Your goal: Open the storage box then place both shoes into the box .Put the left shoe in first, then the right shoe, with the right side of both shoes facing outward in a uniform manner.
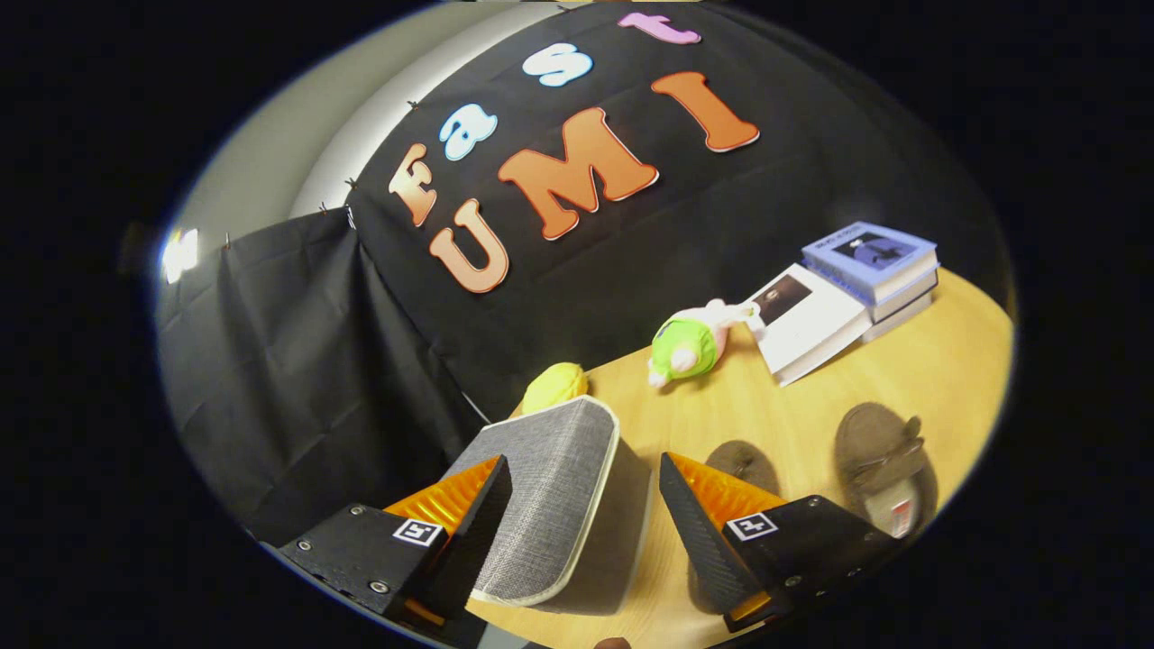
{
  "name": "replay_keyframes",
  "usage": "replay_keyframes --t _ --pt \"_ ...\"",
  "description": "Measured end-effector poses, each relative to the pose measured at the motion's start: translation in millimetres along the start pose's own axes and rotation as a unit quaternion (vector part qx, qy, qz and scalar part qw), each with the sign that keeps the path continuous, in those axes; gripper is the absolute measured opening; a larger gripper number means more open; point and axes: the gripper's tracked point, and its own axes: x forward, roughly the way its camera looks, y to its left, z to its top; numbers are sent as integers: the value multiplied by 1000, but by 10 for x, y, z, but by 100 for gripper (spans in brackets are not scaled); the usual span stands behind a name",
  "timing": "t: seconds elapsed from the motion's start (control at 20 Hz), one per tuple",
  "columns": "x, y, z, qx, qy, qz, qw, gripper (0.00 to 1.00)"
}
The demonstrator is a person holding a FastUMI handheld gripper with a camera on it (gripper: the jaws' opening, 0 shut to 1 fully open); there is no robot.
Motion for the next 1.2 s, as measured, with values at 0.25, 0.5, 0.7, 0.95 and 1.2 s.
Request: replay_keyframes --t 0.25,0.5,0.7,0.95,1.2 --pt "221 159 -317 50 44 59 996 98" --pt "348 133 -509 85 69 75 991 98" --pt "453 194 -576 130 88 101 983 98" --pt "433 298 -564 188 92 137 968 97" --pt "330 322 -368 227 64 165 958 89"
